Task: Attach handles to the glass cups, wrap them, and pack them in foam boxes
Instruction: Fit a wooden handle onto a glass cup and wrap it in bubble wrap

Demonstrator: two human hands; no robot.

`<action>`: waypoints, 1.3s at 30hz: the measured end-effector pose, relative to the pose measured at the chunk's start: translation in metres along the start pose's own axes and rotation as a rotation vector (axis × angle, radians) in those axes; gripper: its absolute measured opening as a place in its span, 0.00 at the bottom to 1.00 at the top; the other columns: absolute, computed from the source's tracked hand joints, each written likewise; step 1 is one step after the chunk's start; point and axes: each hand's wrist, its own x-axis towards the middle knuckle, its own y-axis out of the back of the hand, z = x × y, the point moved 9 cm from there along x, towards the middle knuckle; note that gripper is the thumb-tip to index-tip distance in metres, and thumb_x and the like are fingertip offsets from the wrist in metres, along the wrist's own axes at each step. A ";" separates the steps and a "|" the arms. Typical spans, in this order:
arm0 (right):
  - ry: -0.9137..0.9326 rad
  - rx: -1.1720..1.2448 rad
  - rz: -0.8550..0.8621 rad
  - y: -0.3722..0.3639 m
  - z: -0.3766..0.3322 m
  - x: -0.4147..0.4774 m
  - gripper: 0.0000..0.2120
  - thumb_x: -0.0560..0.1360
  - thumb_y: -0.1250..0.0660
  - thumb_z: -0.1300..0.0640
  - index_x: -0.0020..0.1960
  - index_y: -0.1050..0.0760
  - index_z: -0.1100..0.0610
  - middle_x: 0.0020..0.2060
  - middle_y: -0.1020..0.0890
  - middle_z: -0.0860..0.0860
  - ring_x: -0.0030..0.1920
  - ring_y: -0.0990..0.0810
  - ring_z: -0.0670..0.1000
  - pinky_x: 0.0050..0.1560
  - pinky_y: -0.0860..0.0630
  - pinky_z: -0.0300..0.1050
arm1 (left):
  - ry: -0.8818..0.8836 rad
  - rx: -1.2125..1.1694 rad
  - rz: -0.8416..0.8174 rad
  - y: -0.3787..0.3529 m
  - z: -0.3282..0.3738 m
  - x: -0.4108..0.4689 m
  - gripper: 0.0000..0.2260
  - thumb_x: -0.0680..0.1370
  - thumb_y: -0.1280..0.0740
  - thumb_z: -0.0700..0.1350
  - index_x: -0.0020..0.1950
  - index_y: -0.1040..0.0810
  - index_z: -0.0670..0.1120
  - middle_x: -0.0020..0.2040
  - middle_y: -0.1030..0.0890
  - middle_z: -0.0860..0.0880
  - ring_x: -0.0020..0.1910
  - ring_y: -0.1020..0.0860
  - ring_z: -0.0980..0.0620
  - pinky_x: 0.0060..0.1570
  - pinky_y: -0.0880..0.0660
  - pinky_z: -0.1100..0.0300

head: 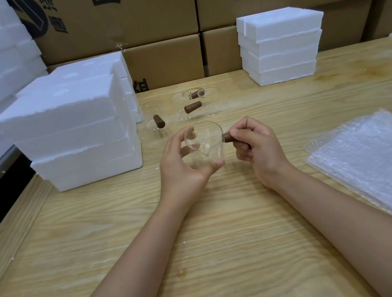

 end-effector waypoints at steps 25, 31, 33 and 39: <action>-0.091 0.141 -0.041 -0.007 0.009 -0.001 0.10 0.75 0.43 0.70 0.41 0.26 0.61 0.25 0.27 0.49 0.25 0.37 0.45 0.26 0.37 0.36 | -0.297 0.260 0.148 0.006 0.024 -0.006 0.34 0.58 0.17 0.40 0.58 0.28 0.38 0.54 0.29 0.53 0.52 0.26 0.54 0.56 0.34 0.76; -0.079 0.125 0.013 0.000 0.009 0.000 0.09 0.76 0.42 0.69 0.41 0.31 0.57 0.26 0.24 0.47 0.24 0.37 0.44 0.25 0.39 0.37 | -0.178 0.257 0.077 0.003 0.019 -0.004 0.36 0.59 0.17 0.45 0.62 0.29 0.42 0.57 0.26 0.53 0.54 0.23 0.53 0.55 0.30 0.64; -0.027 0.010 0.037 0.004 0.007 0.000 0.09 0.76 0.39 0.67 0.41 0.31 0.56 0.29 0.21 0.47 0.25 0.34 0.43 0.26 0.37 0.36 | -0.102 0.245 0.040 0.000 0.012 -0.002 0.35 0.60 0.18 0.47 0.63 0.29 0.46 0.57 0.27 0.55 0.54 0.23 0.54 0.54 0.29 0.63; 0.113 -0.459 0.069 0.008 0.002 0.000 0.04 0.77 0.34 0.57 0.43 0.26 0.51 0.39 0.17 0.43 0.48 0.19 0.47 0.48 0.26 0.41 | 0.090 0.239 -0.017 -0.002 -0.013 0.002 0.33 0.65 0.20 0.51 0.66 0.31 0.50 0.56 0.26 0.54 0.56 0.27 0.59 0.51 0.30 0.62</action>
